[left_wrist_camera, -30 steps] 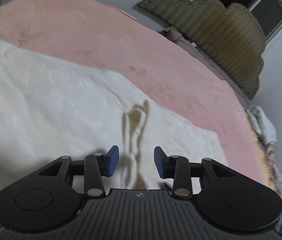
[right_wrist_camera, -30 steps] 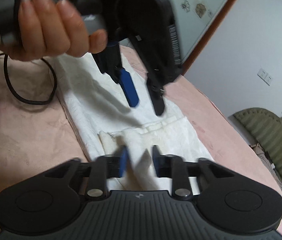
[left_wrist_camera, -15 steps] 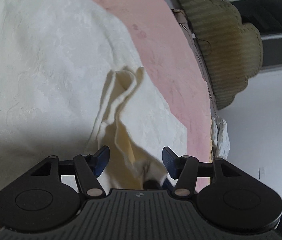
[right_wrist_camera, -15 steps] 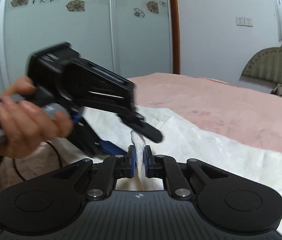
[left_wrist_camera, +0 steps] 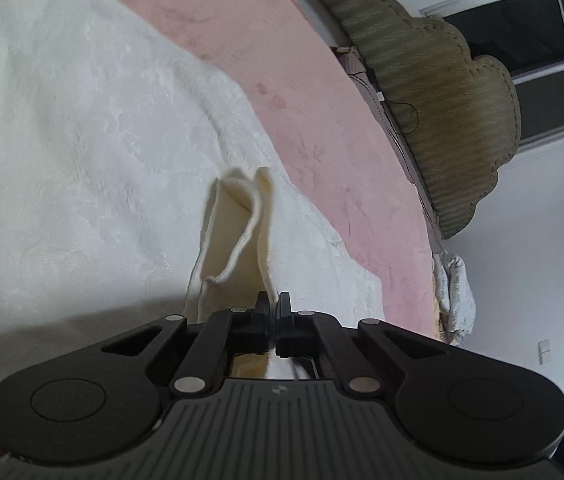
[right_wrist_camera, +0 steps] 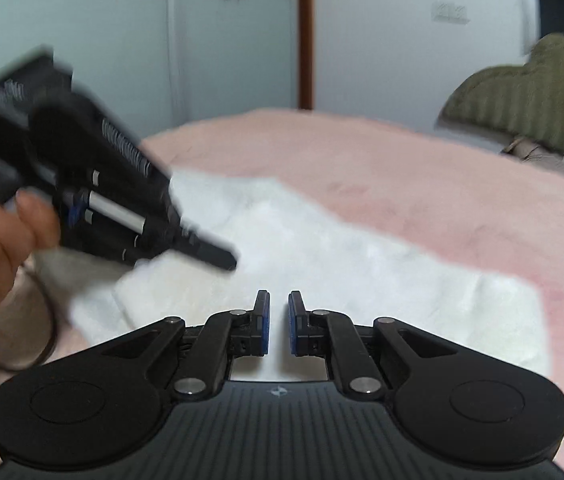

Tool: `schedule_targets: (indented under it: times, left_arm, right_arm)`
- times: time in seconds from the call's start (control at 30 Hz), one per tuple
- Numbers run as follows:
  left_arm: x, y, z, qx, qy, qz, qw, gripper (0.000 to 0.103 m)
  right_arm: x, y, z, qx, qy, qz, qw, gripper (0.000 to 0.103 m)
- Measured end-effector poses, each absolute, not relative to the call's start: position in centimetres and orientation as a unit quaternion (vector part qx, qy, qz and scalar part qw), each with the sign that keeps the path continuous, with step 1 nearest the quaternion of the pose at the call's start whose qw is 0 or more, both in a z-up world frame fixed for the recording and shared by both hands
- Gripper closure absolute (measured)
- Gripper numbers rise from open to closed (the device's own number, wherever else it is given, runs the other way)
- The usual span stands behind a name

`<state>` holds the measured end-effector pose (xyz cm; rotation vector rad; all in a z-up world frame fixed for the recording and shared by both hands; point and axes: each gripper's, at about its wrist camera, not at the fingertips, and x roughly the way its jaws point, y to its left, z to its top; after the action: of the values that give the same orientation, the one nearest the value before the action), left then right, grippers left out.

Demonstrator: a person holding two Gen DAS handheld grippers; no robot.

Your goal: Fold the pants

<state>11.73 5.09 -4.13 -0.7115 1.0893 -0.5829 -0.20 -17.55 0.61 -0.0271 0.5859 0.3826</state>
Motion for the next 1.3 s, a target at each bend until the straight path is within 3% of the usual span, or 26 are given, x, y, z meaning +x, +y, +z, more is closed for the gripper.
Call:
schedule_targets:
  times: [0.2,0.63,0.77,1.3]
  left_arm:
    - [10.4,5.9,-4.1,-0.274,0.494,-0.245,0.788,0.102]
    - [9.4,6.4,-3.5,-0.226,0.456,-0.228,0.830,0.102]
    - [8.7,7.7,-2.1,-0.193,0.431,-0.200,0.859,0.093]
    - [5.9,13.0,-0.4,-0.121,0.401,-0.113,0.901,0.083]
  right_arm:
    - [-0.4,-15.3,-0.5,-0.066,0.298,0.205,0.930,0.094]
    - [0.5,-15.4,-0.6,-0.030,0.281,0.199,0.938,0.094]
    - [0.8,-14.8,-1.4,-0.055,0.298,0.201,0.931,0.094]
    - [0.1,-13.4,0.1,-0.064,0.264,0.224,0.936,0.093]
